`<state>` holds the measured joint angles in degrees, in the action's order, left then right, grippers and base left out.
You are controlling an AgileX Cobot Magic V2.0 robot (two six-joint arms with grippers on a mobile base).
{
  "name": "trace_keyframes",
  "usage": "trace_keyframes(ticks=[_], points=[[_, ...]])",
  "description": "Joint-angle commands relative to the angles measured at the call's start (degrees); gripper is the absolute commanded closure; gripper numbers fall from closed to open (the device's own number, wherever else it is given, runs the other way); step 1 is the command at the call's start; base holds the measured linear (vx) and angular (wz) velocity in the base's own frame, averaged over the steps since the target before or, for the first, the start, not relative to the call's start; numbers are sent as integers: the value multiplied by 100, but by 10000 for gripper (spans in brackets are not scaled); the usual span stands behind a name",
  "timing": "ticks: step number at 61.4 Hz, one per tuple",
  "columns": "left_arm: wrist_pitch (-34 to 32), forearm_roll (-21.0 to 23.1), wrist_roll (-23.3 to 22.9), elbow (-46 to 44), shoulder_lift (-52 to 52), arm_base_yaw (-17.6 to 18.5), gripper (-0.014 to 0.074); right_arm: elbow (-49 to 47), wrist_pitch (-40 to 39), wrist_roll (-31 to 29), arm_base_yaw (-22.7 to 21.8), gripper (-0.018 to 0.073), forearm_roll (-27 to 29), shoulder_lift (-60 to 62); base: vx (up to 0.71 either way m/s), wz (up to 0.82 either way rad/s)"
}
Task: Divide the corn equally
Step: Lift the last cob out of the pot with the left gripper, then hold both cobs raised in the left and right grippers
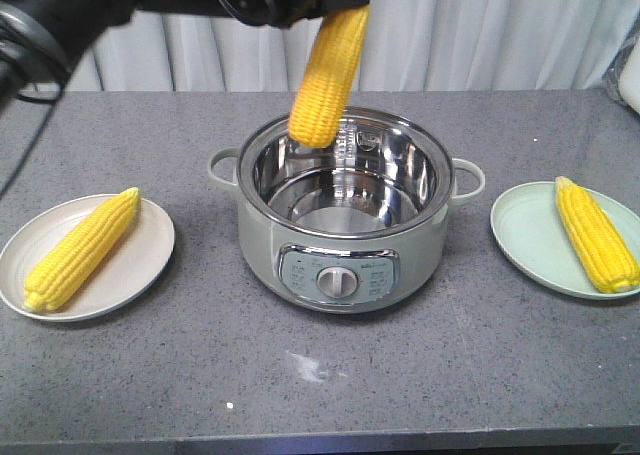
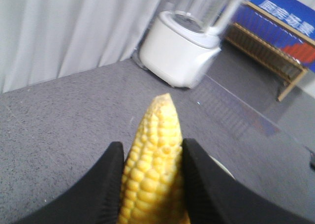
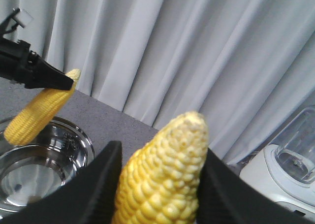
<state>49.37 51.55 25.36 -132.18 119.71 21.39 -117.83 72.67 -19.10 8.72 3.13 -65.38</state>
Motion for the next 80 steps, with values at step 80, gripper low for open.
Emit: trace_keyframes(ticks=[80], points=[[2228, -2071, -1671, 1360, -3253, -5, 604, -112, -220, 378, -21, 564, 8, 19, 0, 0]])
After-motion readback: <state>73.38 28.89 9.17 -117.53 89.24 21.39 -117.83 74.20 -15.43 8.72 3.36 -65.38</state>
